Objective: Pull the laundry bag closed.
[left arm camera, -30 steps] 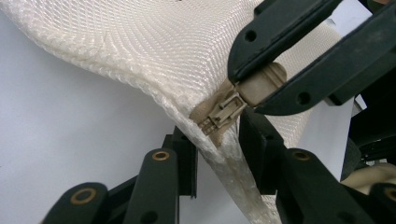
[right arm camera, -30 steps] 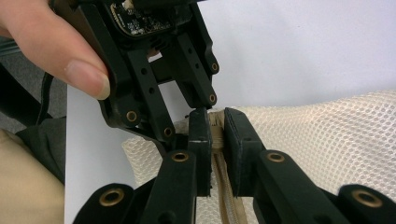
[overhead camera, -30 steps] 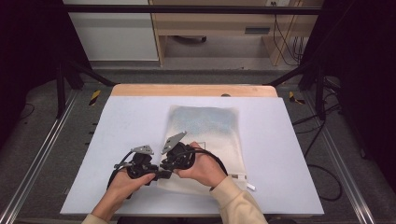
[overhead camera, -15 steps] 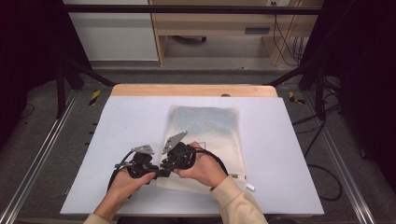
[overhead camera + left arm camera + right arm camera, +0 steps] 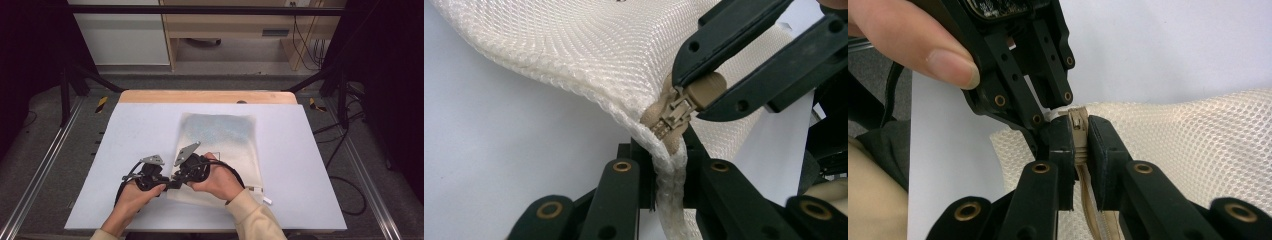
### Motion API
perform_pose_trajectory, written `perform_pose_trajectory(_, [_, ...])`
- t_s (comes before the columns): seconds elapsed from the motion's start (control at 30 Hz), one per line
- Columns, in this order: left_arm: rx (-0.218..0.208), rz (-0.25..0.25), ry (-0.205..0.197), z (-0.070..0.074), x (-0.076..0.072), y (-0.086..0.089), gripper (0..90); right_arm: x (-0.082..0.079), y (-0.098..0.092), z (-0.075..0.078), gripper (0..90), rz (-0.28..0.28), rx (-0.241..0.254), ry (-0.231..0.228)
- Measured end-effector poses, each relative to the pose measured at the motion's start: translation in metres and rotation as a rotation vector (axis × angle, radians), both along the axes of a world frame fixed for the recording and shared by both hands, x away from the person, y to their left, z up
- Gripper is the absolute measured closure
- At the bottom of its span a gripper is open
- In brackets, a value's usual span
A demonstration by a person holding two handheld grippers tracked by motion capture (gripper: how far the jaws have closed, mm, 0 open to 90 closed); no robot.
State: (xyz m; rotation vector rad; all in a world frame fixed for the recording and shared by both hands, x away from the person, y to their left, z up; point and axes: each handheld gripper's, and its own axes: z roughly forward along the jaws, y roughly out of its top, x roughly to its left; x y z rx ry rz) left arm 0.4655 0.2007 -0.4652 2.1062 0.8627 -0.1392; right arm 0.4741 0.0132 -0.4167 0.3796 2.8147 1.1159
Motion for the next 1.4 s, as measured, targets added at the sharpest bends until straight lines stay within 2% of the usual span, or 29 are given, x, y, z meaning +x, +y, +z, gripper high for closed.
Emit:
perform_pose_trajectory(0.47, [0.013,-0.003,-0.019,0.003,-0.001,-0.001,83.1,-0.001,-0.001,-0.004,82.3,0.003,-0.047,0.000])
perform_pose_trajectory(0.57, [0.001,0.007,-0.022,0.004,-0.001,0.001,83.3,-0.002,-0.002,-0.003,82.3,-0.005,-0.051,0.000])
perform_pose_trajectory(0.63, [-0.016,0.014,-0.020,0.006,0.000,0.006,83.4,-0.002,-0.003,-0.006,82.3,-0.016,-0.098,-0.021])
perform_pose_trajectory(0.7, [-0.021,0.015,-0.019,0.007,0.000,0.008,83.3,0.000,-0.006,-0.009,82.3,-0.023,-0.077,-0.001])
perform_pose_trajectory(0.8, [-0.001,0.005,-0.025,0.006,0.000,0.005,83.3,0.000,-0.008,-0.011,82.3,-0.023,-0.084,0.001])
perform_pose_trajectory(0.93, [-0.010,0.009,-0.025,0.006,0.000,0.006,83.3,0.001,-0.010,-0.010,82.3,-0.025,-0.076,0.005])
perform_pose_trajectory(1.4, [0.001,0.006,-0.030,0.007,0.000,0.005,83.3,0.001,-0.011,-0.009,82.3,-0.016,-0.072,0.004])
